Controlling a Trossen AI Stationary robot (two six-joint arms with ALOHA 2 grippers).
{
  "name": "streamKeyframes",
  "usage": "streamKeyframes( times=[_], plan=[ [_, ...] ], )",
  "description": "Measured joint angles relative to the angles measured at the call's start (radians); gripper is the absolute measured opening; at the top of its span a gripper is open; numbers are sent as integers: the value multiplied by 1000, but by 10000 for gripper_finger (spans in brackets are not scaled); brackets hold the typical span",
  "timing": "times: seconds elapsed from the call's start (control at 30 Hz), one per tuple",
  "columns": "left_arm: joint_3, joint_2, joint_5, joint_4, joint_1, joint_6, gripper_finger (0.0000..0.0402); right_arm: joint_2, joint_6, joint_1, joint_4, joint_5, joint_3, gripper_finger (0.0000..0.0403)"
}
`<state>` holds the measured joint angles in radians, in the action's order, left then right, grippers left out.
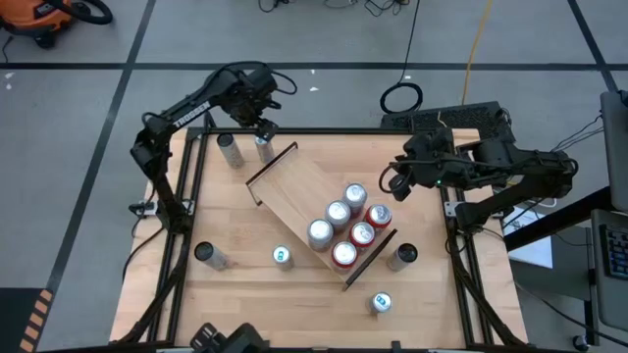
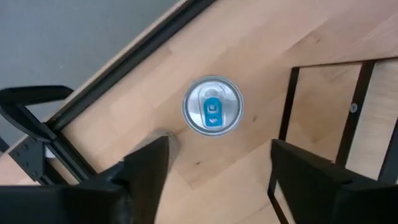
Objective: Place canned beverage on shelf
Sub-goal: Put the top blue soda can on the shelf
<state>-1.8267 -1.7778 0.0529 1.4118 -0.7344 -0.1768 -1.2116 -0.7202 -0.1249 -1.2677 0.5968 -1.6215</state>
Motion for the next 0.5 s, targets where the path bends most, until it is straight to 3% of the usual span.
streamKeyframes(
  times=[0.27,0.5],
  plan=[
    [0,-64,-22,0,-19,23,352,-17,33,0,0,1,0,77],
    [0,-135,-22,-18,-20,48,372,-18,33,0,-1,3,0,77]
  ],
)
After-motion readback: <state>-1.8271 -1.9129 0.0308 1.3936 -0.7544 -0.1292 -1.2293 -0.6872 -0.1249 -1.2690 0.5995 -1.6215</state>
